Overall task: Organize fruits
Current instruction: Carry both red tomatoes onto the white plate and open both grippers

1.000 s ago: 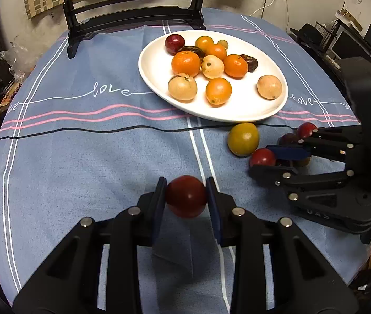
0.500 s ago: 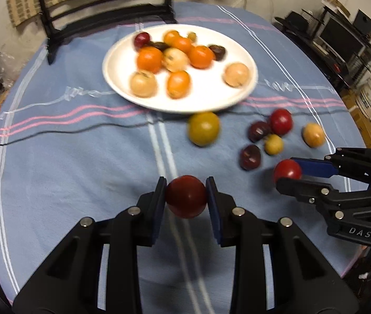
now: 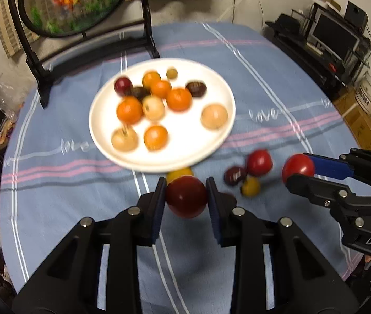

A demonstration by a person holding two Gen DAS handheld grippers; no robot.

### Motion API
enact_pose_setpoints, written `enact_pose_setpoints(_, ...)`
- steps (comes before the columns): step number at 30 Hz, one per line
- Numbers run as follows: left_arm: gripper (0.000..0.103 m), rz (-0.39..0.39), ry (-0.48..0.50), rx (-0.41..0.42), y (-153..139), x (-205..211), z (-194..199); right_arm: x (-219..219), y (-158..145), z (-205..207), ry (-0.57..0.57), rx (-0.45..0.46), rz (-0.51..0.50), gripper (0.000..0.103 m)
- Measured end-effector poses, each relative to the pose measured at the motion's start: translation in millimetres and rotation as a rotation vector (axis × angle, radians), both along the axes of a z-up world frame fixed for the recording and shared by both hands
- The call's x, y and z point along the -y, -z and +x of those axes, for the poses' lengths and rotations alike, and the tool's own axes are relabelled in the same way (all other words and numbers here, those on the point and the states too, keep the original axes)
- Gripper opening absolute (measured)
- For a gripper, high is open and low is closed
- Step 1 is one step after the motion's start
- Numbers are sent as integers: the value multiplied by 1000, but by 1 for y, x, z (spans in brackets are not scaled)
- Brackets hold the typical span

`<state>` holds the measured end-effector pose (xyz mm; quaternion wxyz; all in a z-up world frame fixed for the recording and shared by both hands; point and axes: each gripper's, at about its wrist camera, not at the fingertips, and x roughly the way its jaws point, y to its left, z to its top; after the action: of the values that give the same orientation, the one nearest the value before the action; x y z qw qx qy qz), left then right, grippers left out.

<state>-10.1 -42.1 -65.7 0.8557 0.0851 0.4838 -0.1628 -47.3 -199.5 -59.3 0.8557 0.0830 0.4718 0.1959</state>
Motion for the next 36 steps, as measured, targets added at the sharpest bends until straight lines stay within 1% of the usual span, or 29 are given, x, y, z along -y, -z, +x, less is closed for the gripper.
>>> enact_pose_setpoints(6, 31, -12, -25, 57, -26, 0, 23, -8, -28, 32, -26, 71, -3, 31)
enact_pose_setpoints(11, 31, -19, -47, 70, -33, -2, 44, -13, -33, 57, -45, 93, 2, 31)
enact_pose_setpoints(15, 31, -15, -68, 59, -27, -7, 64, -16, -26, 79, -53, 88, 5, 31)
enact_pose_setpoints(20, 31, -21, -135, 47, -20, -30, 92, -9, -18, 108, -27, 79, 18, 31)
enact_pose_setpoints(22, 31, -19, -152, 42, -17, -36, 103, -9, -15, 119, -25, 75, 9, 31)
enact_pose_setpoints(26, 31, 2, -133, 22, -5, -25, 120, -18, 4, 148, -33, 46, -16, 31)
enact_pose_setpoints(29, 32, 26, -123, -7, 10, -15, 131, -28, 20, 170, -34, 16, -24, 31)
enact_pose_setpoints(31, 32, 47, -123, -19, 19, -11, 138, -32, 27, 181, -35, 3, -28, 31)
enact_pose_setpoints(33, 32, 53, -120, -28, 25, -10, 142, -37, 33, 190, -41, -8, -38, 31)
enact_pose_setpoints(36, 33, 66, -108, -20, 29, -7, 144, -41, 39, 200, -54, -32, -38, 32)
